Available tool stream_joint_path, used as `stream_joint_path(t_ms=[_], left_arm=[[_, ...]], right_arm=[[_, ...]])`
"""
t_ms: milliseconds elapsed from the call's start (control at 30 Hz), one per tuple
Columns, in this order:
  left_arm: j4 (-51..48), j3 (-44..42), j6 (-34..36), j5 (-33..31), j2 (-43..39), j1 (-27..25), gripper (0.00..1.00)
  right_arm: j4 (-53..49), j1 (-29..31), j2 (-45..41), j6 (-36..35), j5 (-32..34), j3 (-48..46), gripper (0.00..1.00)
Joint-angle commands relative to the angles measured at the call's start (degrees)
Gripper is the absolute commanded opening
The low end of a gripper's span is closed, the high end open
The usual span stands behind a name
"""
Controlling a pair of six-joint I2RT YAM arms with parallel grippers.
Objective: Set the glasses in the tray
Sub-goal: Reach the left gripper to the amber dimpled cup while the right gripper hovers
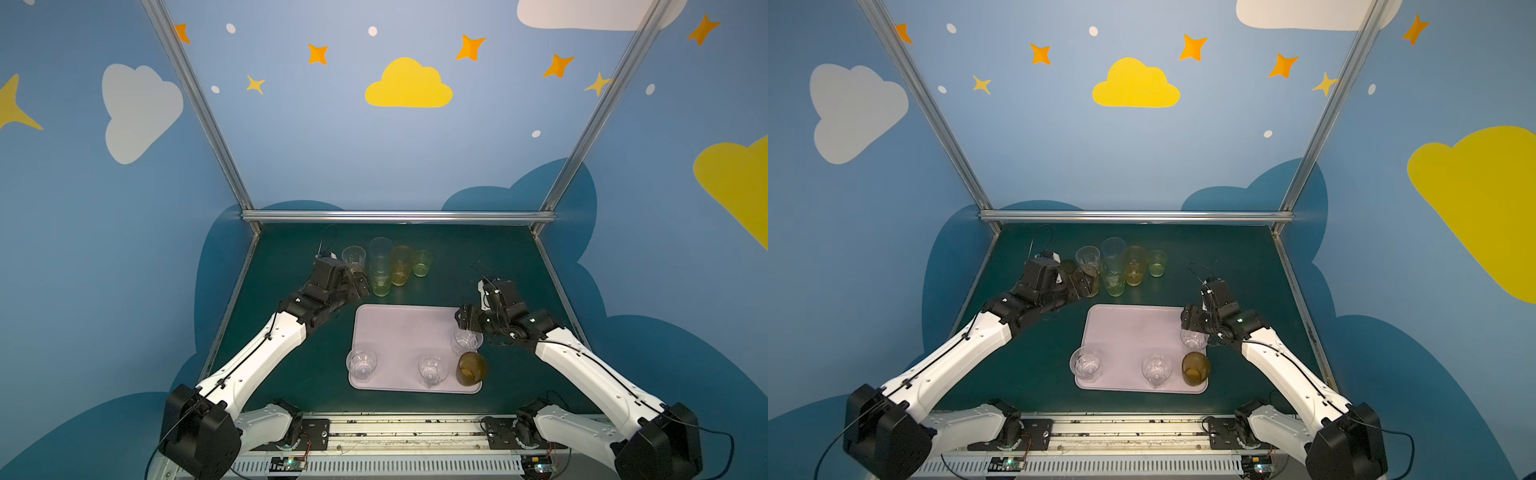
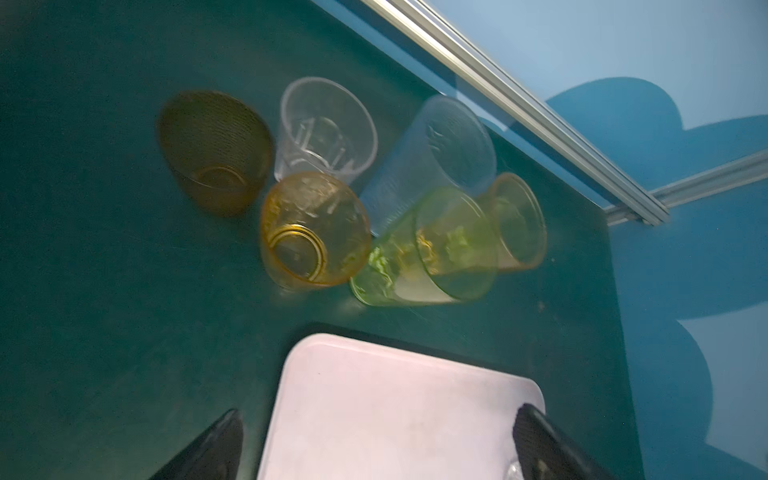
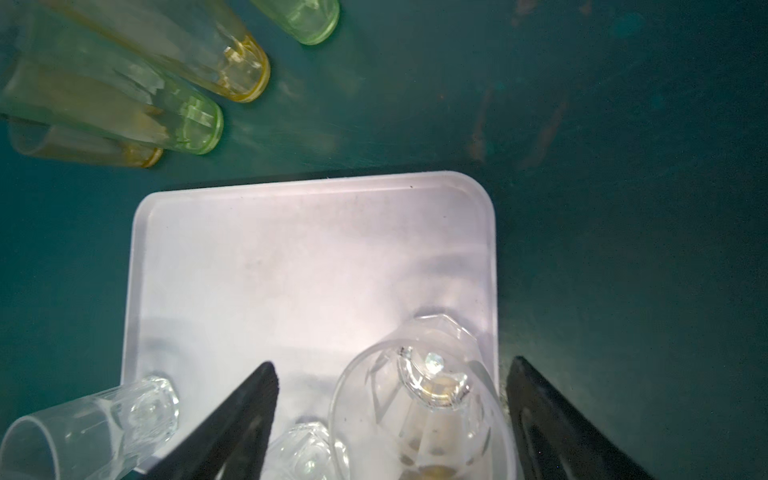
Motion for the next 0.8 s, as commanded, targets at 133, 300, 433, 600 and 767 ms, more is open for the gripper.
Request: stream_joint_path(t_ms=[133,300,433,600,767], left_arm=[[-4.39,5.36,2.29,-2.71,3.81,8.96,1.0],[-3.82,7.52,3.26,-2.18,8.84,14.31,0.97],[-2.33,8.11,1.91,-2.16,13.25,17.55,0.91],[-1.29,9.76,0.38,-2.26,18.19,19.54,0.7],[-2.56,13.37,1.28,-0.3,22.85,20.19,0.6]], right_arm=[[8.29,-0.41,-2.98,-1.06,-11.93,-0.9,0.86],[9.75,-0.49,-5.54,-0.92,-16.0,-2.25,0.86],[9.37,-0.73,-7.16,-1.71,-16.58,-2.58,0.86],[8.72,-1.02,-9.06,-4.62,-16.28,-2.52,0.86],[9.7,-1.18,-10.4,-4.75,-15.57,-4.39,0.86]])
